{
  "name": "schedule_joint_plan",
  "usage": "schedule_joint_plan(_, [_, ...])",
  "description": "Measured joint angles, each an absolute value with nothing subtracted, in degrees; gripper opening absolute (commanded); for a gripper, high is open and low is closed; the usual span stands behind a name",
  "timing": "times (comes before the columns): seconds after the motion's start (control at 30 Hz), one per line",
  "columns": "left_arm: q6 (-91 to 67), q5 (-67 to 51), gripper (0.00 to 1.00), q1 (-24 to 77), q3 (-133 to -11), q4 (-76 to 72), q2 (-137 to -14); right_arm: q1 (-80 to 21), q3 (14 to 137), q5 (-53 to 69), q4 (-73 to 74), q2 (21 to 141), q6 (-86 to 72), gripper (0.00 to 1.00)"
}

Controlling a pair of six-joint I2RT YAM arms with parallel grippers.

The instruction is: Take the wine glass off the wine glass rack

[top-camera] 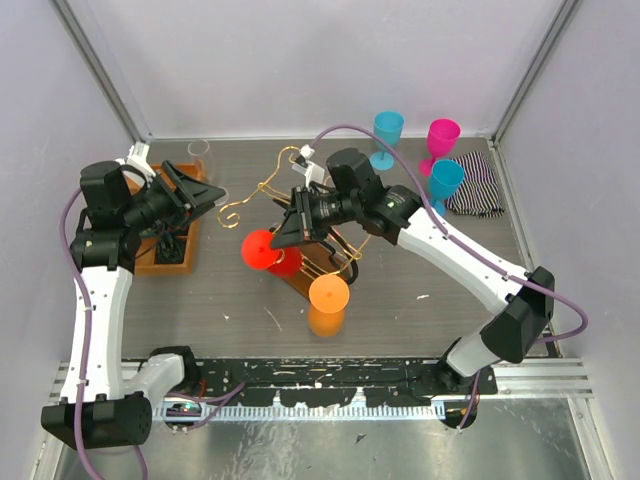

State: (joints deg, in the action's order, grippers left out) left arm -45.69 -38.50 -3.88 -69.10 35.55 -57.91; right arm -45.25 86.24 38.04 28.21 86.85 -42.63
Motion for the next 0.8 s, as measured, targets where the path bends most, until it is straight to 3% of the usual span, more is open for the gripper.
schedule_joint_plan(0.8, [-45.7,-39.0,0.59,-3.9,-69.1,36.4,-57.9,-38.5,83.9,39.1,35.6,77.5,-40.3,0.01])
